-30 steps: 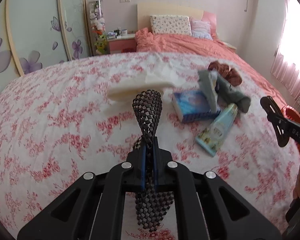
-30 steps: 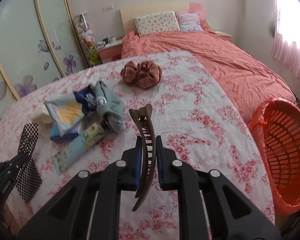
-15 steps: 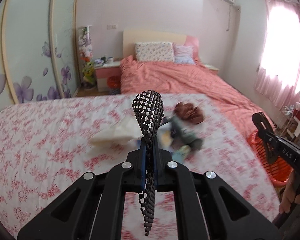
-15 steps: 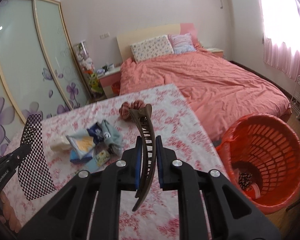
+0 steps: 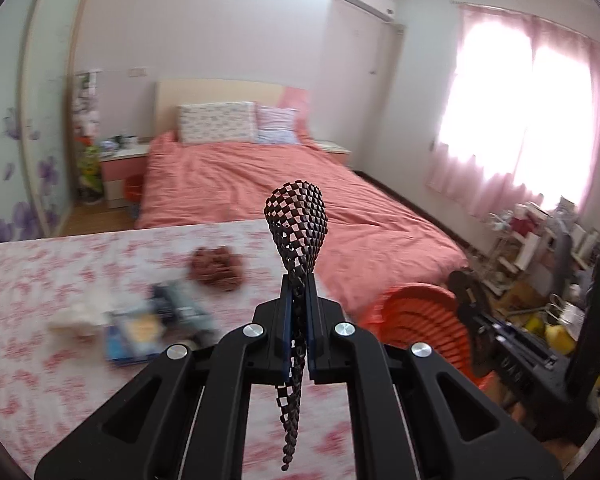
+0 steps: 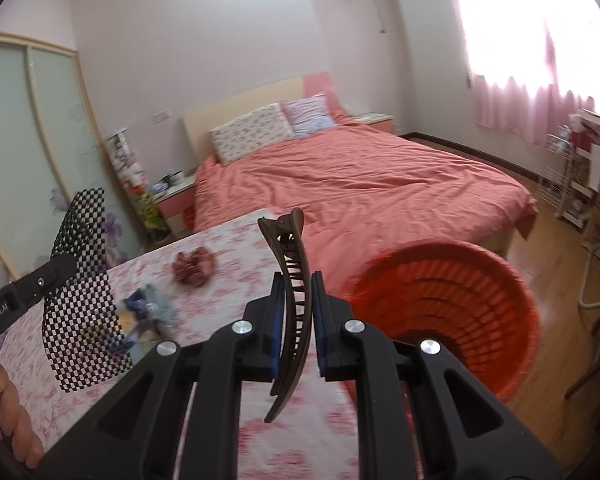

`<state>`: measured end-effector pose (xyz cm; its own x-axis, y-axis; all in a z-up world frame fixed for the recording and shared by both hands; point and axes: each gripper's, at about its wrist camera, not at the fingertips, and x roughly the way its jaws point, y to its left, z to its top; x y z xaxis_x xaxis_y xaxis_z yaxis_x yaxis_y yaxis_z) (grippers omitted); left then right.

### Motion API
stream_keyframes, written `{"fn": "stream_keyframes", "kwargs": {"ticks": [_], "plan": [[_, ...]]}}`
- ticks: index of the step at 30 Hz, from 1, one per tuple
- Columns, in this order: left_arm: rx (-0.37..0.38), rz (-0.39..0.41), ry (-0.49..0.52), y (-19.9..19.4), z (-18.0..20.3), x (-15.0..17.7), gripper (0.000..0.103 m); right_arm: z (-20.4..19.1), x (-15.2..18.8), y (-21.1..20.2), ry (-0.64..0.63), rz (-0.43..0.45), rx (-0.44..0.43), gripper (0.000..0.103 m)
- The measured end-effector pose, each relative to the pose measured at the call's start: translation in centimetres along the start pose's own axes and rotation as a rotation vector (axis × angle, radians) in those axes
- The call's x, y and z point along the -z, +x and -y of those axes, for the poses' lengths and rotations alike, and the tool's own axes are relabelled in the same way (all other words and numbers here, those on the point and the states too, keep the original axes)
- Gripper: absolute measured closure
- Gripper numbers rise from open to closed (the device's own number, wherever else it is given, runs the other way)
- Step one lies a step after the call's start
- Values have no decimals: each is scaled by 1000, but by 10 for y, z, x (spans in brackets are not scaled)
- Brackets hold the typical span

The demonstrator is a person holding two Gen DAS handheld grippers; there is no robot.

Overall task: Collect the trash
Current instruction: 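Carry the mesh strip and hair clip over the orange basket with both tools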

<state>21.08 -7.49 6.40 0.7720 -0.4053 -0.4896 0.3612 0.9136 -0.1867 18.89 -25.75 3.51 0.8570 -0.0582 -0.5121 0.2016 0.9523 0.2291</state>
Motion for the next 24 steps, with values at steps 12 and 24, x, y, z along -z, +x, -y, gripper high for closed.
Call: {"fn": "stream_keyframes", "kwargs": {"ticks": [12,24], "plan": [[198,-80,95,77,103,5,97,107,-8,12,133,4,111,89],[196,-188,140,127,131,22,53,156,-1,55,202,-48,126,70]]}}
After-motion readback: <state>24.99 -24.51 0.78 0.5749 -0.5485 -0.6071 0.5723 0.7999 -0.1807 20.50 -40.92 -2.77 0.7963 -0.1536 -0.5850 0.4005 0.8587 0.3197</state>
